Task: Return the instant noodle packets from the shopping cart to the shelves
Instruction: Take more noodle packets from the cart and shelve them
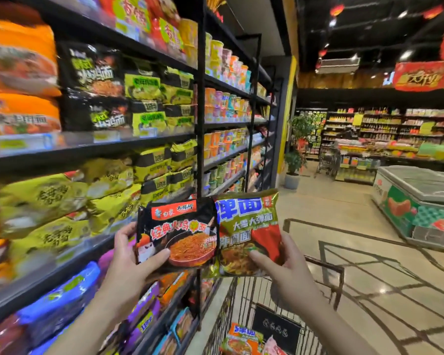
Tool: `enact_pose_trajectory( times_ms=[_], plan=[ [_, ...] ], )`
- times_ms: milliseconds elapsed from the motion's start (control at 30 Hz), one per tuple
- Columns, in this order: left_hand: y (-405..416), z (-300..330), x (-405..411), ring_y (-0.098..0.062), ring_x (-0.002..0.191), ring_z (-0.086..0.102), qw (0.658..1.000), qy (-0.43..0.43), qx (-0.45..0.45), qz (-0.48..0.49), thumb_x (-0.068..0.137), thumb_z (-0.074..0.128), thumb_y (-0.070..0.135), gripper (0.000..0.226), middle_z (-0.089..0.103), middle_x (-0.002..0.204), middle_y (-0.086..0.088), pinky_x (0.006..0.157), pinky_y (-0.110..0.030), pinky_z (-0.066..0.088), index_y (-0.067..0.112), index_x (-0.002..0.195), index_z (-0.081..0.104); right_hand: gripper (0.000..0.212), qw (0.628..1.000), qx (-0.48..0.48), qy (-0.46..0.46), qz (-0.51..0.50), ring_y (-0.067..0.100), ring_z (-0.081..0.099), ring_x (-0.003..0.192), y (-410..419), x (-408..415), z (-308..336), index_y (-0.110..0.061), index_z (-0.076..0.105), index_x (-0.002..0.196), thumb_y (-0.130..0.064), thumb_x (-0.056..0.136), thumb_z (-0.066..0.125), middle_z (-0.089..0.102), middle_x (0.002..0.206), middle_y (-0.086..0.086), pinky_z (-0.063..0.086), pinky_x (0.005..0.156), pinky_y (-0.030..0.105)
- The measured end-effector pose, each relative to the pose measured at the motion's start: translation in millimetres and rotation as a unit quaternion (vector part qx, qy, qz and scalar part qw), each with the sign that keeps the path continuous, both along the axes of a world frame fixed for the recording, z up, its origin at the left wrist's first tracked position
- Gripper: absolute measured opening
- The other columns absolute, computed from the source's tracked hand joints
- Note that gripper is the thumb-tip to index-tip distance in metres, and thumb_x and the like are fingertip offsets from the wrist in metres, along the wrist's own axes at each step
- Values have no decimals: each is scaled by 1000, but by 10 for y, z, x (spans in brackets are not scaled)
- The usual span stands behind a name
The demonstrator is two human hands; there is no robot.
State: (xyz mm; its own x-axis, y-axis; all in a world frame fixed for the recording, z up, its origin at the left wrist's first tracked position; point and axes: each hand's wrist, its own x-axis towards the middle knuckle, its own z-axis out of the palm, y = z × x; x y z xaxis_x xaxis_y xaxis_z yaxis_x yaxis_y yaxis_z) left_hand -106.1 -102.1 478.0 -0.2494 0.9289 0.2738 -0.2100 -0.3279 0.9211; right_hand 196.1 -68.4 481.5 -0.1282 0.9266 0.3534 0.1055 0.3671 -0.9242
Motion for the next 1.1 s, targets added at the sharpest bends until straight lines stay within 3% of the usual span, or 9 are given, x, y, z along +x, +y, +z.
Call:
enact_pose_trajectory(
  times_ms=[67, 167, 267, 400, 567, 700, 800, 933, 1100],
  plan=[
    [-251, 51, -222, -27, 108, 73, 999, 2, -4, 32, 34, 105, 43, 102, 74, 121, -1, 81, -54, 61, 49, 118, 48, 65, 1000, 5, -7, 28, 9, 66, 116, -19, -252, 17, -55, 52, 133, -55, 77, 85, 65, 128, -14, 57, 100, 43],
    [-669, 73, -588, -31, 112, 71, 994, 16, -5, 105, 64, 95, 20, 82, 72, 124, -3, 94, -62, 54, 46, 122, 43, 56, 996, 31, -17, 76, 12, 67, 115, -107, -710, 79, -44, 56, 134, -41, 85, 83, 69, 125, -10, 53, 104, 47],
    [-1144, 85, -1000, -33, 112, 71, 986, 11, -11, 166, 76, 83, 6, 73, 67, 128, -8, 94, -65, 54, 47, 120, 42, 47, 990, 37, -19, 132, 8, 68, 109, -305, -1234, 154, -37, 60, 130, -27, 89, 80, 72, 115, -14, 54, 98, 33],
    [-1952, 119, -1567, -27, 119, 68, 970, 39, -20, 239, 47, 102, 47, 90, 69, 129, -1, 101, -61, 51, 62, 114, 45, 43, 979, 51, -7, 197, 5, 68, 102, -707, -1961, 213, -28, 62, 126, -15, 88, 79, 73, 109, -14, 48, 84, 10],
    [-3162, 125, -2211, -27, 117, 69, 947, 48, -27, 318, 64, 97, 24, 82, 72, 125, -1, 98, -62, 53, 56, 118, 44, 41, 958, 29, 21, 286, 12, 69, 101, -1478, -2885, 184, -20, 63, 125, -8, 89, 77, 75, 110, -2, 50, 83, 13],
    [-4279, 171, -2597, -30, 104, 74, 928, 42, -38, 369, 80, 80, 4, 69, 73, 120, -12, 83, -51, 62, 48, 117, 41, 40, 936, 12, 29, 351, 19, 69, 109, -2233, -3542, 127, -24, 64, 124, -10, 89, 76, 75, 112, -3, 55, 87, 22],
    [-5169, 211, -2851, -31, 109, 73, 913, 40, -34, 404, 66, 97, 24, 81, 71, 123, -15, 91, -52, 59, 51, 119, 42, 39, 921, 11, 35, 389, 26, 69, 109, -2869, -4006, 116, -28, 65, 122, -17, 87, 78, 76, 110, -3, 55, 94, 35],
    [-6212, 218, -3064, -26, 101, 75, 878, 72, -22, 473, 82, 78, 0, 69, 75, 115, -14, 78, -33, 62, 42, 123, 41, 46, 893, 6, 51, 447, 16, 70, 107, -3678, -4524, 141, -27, 64, 124, -20, 81, 78, 76, 114, -5, 55, 87, 21],
    [-7356, 198, -3157, -26, 99, 75, 828, 61, -10, 557, 68, 94, 14, 75, 76, 114, -10, 77, -39, 63, 45, 118, 47, 53, 845, -13, 55, 532, 10, 69, 112, -4598, -5117, 202, -32, 60, 129, -28, 79, 79, 74, 119, -11, 51, 98, 35]
  ],
)
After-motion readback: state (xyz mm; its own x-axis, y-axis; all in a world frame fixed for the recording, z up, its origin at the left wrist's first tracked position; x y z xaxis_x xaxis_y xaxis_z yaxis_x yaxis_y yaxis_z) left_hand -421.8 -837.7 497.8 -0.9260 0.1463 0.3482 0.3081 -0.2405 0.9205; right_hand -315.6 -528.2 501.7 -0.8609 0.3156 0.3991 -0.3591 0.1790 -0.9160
